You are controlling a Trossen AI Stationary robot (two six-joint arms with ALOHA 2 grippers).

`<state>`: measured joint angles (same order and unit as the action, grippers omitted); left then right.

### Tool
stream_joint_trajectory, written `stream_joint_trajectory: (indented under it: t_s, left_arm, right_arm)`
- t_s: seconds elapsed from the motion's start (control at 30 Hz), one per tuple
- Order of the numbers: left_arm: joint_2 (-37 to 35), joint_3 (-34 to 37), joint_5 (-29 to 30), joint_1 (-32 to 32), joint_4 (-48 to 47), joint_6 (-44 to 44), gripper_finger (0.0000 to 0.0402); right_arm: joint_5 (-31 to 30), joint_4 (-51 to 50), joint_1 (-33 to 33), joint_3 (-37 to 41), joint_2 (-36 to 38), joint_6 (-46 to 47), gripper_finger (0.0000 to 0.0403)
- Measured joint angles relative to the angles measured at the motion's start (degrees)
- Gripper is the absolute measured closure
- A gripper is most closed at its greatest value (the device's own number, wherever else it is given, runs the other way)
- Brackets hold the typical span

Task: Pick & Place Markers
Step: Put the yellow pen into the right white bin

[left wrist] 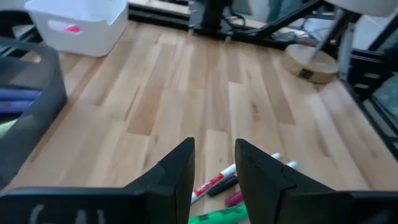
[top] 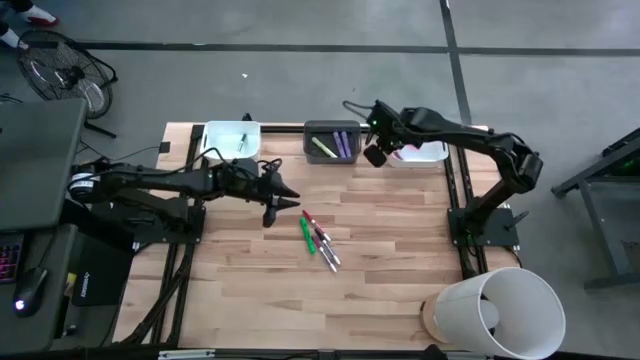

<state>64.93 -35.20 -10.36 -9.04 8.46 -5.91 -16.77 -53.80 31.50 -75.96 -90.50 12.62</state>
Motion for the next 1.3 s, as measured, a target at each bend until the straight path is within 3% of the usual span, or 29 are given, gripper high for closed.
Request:
stream_joint_trajectory:
  t_s: [0.23, 0.57, 0.7, 0.97, 1.3]
  left_arm:
    - [-8.51, 0.04, -3.74, 0.04, -6.46, 3.33, 0.0289]
    - [-24.14, 0.07, -4.01, 0.07, -22.21, 4.17, 0.0289]
    - [-29.05, 2.0, -3.23, 0.07, -23.1, 3.88, 0.0289]
    - [-37.03, 9.37, -0.82, 0.07, -20.05, -0.52, 0.0289]
    - [-38.96, 10.54, -0.6, 0.07, -18.89, -2.05, 0.0289]
  right_arm:
    - [1.93, 0.42, 3.87, 0.0, -0.43, 3.87, 0.0361]
    - [2.13, -7.99, 4.89, -0.02, -0.52, 3.13, 0.0354]
    - [0.83, -9.27, 4.87, 3.27, 0.53, 2.42, 0.036]
    - [3.93, 6.07, 7.94, 19.27, 6.75, 5.03, 0.0351]
    - [2.35, 18.88, 10.24, 25.72, 9.62, 5.36, 0.0362]
